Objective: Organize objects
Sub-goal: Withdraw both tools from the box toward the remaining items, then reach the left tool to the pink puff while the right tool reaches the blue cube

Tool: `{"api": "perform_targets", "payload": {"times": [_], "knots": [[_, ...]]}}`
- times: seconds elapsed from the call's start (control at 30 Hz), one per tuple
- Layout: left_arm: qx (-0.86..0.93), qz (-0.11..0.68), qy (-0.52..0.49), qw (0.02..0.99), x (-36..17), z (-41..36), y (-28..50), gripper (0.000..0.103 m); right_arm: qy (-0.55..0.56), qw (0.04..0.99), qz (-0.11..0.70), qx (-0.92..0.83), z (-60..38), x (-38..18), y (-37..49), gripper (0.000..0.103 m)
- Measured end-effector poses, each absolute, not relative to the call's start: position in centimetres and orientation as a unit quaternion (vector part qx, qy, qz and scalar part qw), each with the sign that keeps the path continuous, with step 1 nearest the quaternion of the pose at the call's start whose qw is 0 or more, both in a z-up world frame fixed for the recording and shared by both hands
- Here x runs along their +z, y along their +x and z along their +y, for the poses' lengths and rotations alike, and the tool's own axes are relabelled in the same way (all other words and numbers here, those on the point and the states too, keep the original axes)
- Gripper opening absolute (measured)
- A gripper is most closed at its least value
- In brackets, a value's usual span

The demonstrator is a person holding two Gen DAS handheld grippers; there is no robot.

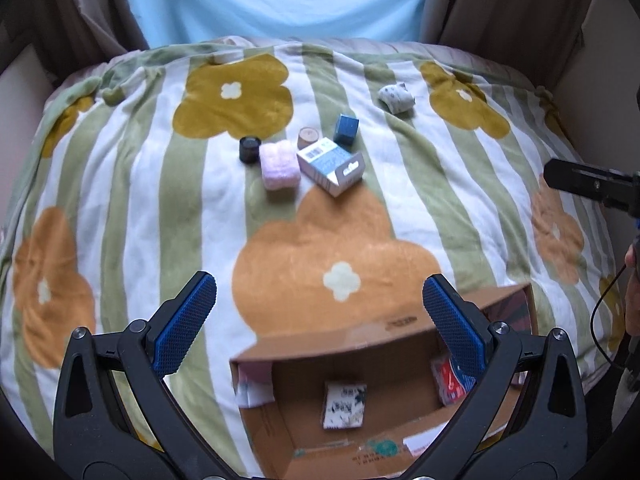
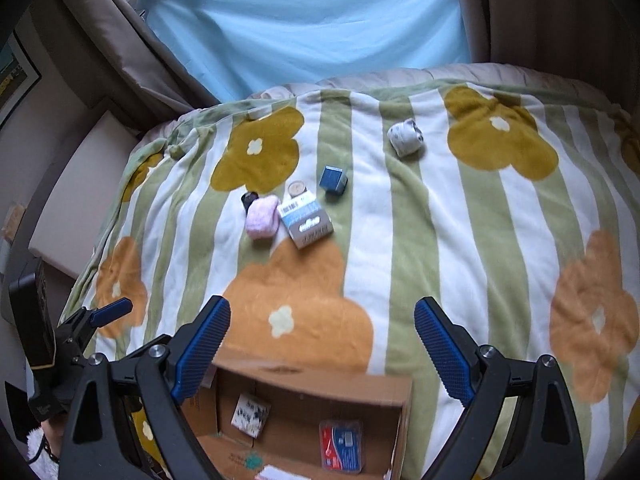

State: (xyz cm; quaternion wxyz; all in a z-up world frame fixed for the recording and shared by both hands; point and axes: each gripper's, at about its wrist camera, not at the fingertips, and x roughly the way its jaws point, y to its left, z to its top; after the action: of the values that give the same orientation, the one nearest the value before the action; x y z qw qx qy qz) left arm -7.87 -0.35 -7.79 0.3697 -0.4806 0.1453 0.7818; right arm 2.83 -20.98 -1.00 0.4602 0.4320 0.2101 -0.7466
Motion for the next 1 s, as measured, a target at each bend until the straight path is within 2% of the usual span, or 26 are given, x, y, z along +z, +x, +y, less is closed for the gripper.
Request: {"api": "perform_targets", "payload": {"times": [0.43,0.77,0.8,1.0], "knots": [[0.776,0.164,-0.478,0.377,-9.7,3.3,-15.0,0.103,0.439,0.457,0.219,-0.742,-28.4,-1.8,-1.0,0.092],[0.756,0.157,-0.508,0.383,-14.2,5.9,-20.5,0.103,0.461,0.449,0.217,-0.734,-33.5,-4.5,-4.3,0.092],[0.753,0.158,-0.511,0.383,-14.7,6.2,-20.9,0.103,0.484,0.362,0.168,-0.779,-34.8,-4.3,-4.7,0.092],[0.741,0.171,-0.524,0.382,-17.5,8.2,-23.3,0.102,0.503,0.321,0.166,-0.785,-36.8,-7.4,-7.5,0.092]]}}
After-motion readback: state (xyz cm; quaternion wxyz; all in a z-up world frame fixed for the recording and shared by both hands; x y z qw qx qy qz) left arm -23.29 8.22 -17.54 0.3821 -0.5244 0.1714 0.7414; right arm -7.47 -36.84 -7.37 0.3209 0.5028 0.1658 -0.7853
